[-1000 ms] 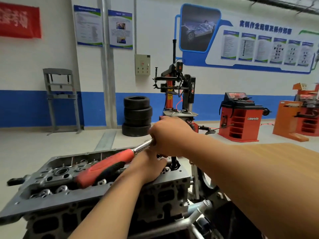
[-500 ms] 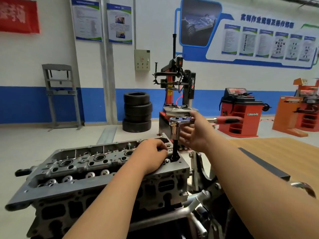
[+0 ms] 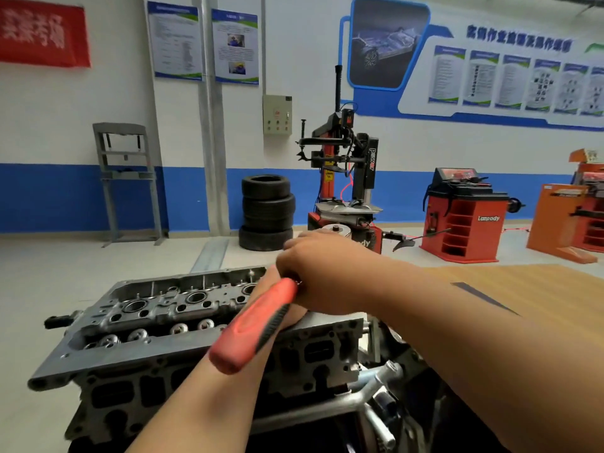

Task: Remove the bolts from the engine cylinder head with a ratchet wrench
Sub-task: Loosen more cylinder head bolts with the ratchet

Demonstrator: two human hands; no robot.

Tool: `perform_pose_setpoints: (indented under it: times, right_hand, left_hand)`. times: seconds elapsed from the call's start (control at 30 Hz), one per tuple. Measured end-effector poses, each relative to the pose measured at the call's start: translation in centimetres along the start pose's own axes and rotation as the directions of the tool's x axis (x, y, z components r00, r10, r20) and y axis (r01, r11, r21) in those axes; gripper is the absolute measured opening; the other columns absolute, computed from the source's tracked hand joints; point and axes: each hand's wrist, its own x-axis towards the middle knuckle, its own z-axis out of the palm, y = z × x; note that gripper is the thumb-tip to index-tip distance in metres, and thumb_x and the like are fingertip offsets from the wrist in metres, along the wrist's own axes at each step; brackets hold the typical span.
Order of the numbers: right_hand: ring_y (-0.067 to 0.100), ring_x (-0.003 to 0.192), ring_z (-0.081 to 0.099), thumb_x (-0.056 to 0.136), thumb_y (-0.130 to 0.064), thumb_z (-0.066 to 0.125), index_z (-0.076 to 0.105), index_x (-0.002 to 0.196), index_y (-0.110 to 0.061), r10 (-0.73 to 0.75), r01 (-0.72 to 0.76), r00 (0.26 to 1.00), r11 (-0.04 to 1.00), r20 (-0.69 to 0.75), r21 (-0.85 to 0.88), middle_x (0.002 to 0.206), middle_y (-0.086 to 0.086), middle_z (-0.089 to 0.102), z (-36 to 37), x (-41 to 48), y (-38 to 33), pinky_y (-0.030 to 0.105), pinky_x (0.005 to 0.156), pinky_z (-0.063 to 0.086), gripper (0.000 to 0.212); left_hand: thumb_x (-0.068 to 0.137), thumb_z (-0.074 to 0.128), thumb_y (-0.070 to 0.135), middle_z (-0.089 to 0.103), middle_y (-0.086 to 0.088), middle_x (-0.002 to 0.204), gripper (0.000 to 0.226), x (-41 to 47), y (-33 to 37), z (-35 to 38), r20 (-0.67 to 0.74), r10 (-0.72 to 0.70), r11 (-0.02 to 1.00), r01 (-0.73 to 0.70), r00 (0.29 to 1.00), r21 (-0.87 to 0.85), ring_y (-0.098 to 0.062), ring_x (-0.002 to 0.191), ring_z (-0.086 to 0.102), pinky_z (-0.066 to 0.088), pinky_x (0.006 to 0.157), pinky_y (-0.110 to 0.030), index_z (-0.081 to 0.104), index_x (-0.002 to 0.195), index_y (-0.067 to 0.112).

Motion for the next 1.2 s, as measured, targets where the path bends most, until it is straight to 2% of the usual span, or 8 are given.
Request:
perform_pose_setpoints:
  times: [0.1,0.2,0.37,0.57,0.7,0.83,1.0,1.2]
  right_hand:
    - [0.016,0.099,0.054,0.085,-0.034,0.065,0.064,0.081,-0.012,0.155,-0.012,0.931,0.918,-0.332,0.397,0.093,-0.001,0.063,1.4,-5.7,1.4,0.030,0.089,0.040,0.022]
    - [0.010,0.117,0.055,0.087,-0.036,0.056,0.065,0.091,-0.013,0.540,0.049,0.734,0.564,-0.413,0.824,0.116,-0.007,0.065,4.1,-8.7,1.8,0.027,0.097,0.043,0.025]
    - [0.024,0.082,0.069,0.090,-0.056,0.039,0.072,0.085,-0.025,0.814,0.310,0.562,-0.373,0.148,0.875,0.108,-0.001,0.071,5.4,-8.1,4.5,0.039,0.075,0.048,0.045]
    - [0.021,0.081,0.062,0.090,-0.050,0.052,0.059,0.101,-0.010,0.671,-0.122,0.413,-0.629,0.616,0.768,0.080,0.005,0.067,4.6,-2.1,9.9,0.035,0.067,0.048,0.043]
    - [0.022,0.074,0.068,0.088,-0.047,0.055,0.056,0.110,-0.002,0.453,-0.541,0.525,-0.476,0.720,0.693,0.082,0.008,0.071,3.5,2.0,11.2,0.036,0.072,0.049,0.050]
    - [0.019,0.067,0.067,0.086,-0.037,0.062,0.056,0.108,-0.006,0.350,-0.753,0.584,-0.105,0.733,0.650,0.076,0.005,0.069,1.4,4.7,10.7,0.035,0.071,0.052,0.038]
    - [0.017,0.046,0.061,0.092,-0.025,0.052,0.069,0.080,-0.004,0.537,-0.736,0.669,0.387,0.513,0.555,0.077,0.010,0.073,0.3,5.6,8.8,0.023,0.046,0.049,0.029]
    - [0.012,0.044,0.056,0.093,-0.039,0.053,0.055,0.074,-0.010,0.614,-0.692,0.710,0.516,0.346,0.505,0.063,0.003,0.067,-0.7,5.6,8.0,0.017,0.038,0.037,0.034]
  left_hand:
    - [0.083,0.057,0.032,0.066,0.005,0.095,0.007,-0.3,1.2,-1.0,-0.124,0.114,0.993,-0.116,0.986,-0.014,-0.005,0.076,0.054,0.035,0.056,-0.018,0.062,0.079,0.032]
    - [0.089,0.055,0.029,0.060,0.013,0.093,0.014,0.1,1.6,-0.9,-0.133,0.091,0.996,-0.091,0.987,0.008,0.003,0.075,0.049,0.033,0.056,-0.017,0.061,0.080,0.039]
    - [0.089,0.056,0.030,0.062,0.007,0.109,0.012,0.0,1.5,-1.0,-0.118,0.109,0.993,-0.114,0.987,-0.035,0.000,0.081,0.053,0.039,0.065,-0.021,0.063,0.087,0.040]
    - [0.087,0.054,0.031,0.055,0.004,0.119,0.016,0.5,1.4,-0.9,-0.046,0.164,0.985,-0.162,0.985,0.054,-0.018,0.119,0.042,0.040,0.104,-0.040,0.070,0.092,0.031]
    - [0.084,0.054,0.033,0.049,0.010,0.130,0.022,0.6,1.4,-0.8,-0.008,0.190,0.976,-0.188,0.982,0.107,-0.015,0.129,0.030,0.031,0.111,-0.040,0.071,0.099,0.032]
    - [0.082,0.058,0.041,0.047,0.012,0.124,0.020,0.6,1.3,-0.7,-0.009,0.180,0.976,-0.178,0.984,0.122,-0.014,0.127,0.035,0.034,0.111,-0.039,0.071,0.096,0.035]
    - [0.080,0.059,0.044,0.044,0.012,0.123,0.017,0.4,1.5,-0.4,-0.036,0.156,0.983,-0.152,0.987,0.100,-0.014,0.125,0.038,0.031,0.110,-0.032,0.072,0.089,0.038]
    - [0.084,0.056,0.054,0.051,0.000,0.125,0.036,0.5,3.6,-0.3,0.004,0.096,0.935,-0.092,0.995,0.343,-0.023,0.123,0.042,0.041,0.104,-0.041,0.069,0.099,0.025]
